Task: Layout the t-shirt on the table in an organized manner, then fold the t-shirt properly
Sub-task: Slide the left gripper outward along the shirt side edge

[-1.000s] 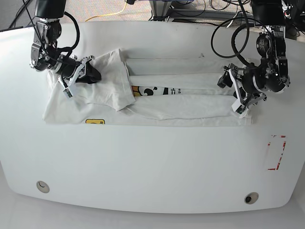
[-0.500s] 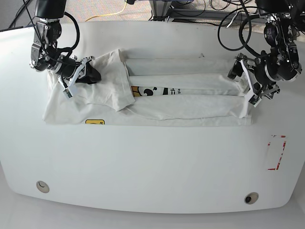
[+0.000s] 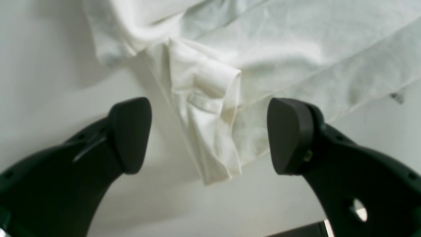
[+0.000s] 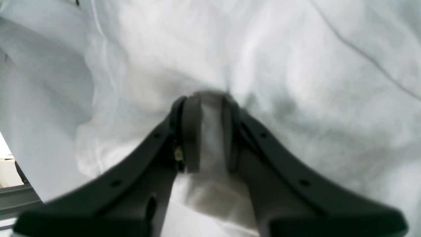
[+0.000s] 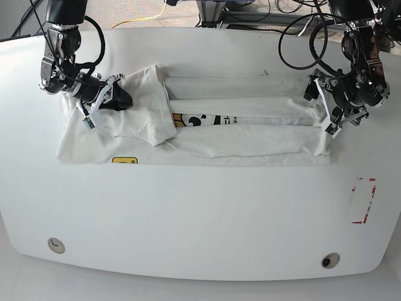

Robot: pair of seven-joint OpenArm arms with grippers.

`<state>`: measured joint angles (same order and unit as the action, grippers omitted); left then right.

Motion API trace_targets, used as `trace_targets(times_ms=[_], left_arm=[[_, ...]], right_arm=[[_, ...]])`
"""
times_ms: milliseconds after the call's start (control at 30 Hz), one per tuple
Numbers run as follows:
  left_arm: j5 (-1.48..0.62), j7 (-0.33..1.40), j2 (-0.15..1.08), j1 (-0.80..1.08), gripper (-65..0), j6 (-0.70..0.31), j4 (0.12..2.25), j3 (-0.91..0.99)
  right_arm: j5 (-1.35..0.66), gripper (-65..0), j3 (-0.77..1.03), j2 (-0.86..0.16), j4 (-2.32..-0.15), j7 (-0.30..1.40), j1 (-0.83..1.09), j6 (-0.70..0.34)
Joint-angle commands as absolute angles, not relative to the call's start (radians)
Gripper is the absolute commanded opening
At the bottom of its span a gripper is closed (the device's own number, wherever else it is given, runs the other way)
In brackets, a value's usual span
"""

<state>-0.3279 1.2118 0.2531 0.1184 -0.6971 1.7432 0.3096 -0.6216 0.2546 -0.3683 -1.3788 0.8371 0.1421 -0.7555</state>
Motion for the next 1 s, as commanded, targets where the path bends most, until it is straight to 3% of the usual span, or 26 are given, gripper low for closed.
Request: trace_targets(times_ms=[0, 300, 467, 500, 600, 700, 767, 967], left_arm=[[-0.303, 1.198, 0.263, 0.081, -13.1, -0.698, 1.710, 0.298], [-0.291, 1.198, 0.263, 0.045, -14.7, -0.698, 1.670, 0.268], [-0.288, 1.198, 0.263, 0.042, -31.0, -0.698, 1.662, 0.268], [-0.286, 1.198, 0.263, 0.042, -38.2, -0.698, 1.662, 0.268], [-0.286, 1.198, 0.263, 0.042, -51.8, -0.698, 1.662, 0.268], [-0.286, 1.198, 0.265, 0.042, -62.2, -0.698, 1.662, 0.268], [-0.286, 1.199, 0.268, 0.042, -65.0, -0.698, 1.662, 0.268], [-0.285, 1.199, 0.291, 0.042, -65.0, -0.698, 1.662, 0.269]], right_arm=[[-0.481, -51.8, 0.251, -0.380, -1.362, 0.954, 0.156, -0.698], [-0.481, -51.8, 0.251, -0.361, -1.362, 0.954, 0.153, -0.698], [-0.481, -51.8, 0.251, -0.360, -1.362, 0.955, 0.154, -0.698], [-0.481, -51.8, 0.251, -0.360, -1.362, 0.955, 0.156, -0.698], [-0.481, -51.8, 0.251, -0.360, -1.362, 0.955, 0.157, -0.698], [-0.481, -51.8, 0.251, -0.360, -1.362, 0.955, 0.157, -0.698], [-0.481, -51.8, 0.251, -0.360, -1.362, 0.955, 0.157, -0.698], [-0.481, -52.0, 0.251, -0.360, -1.362, 0.955, 0.157, -0.698]])
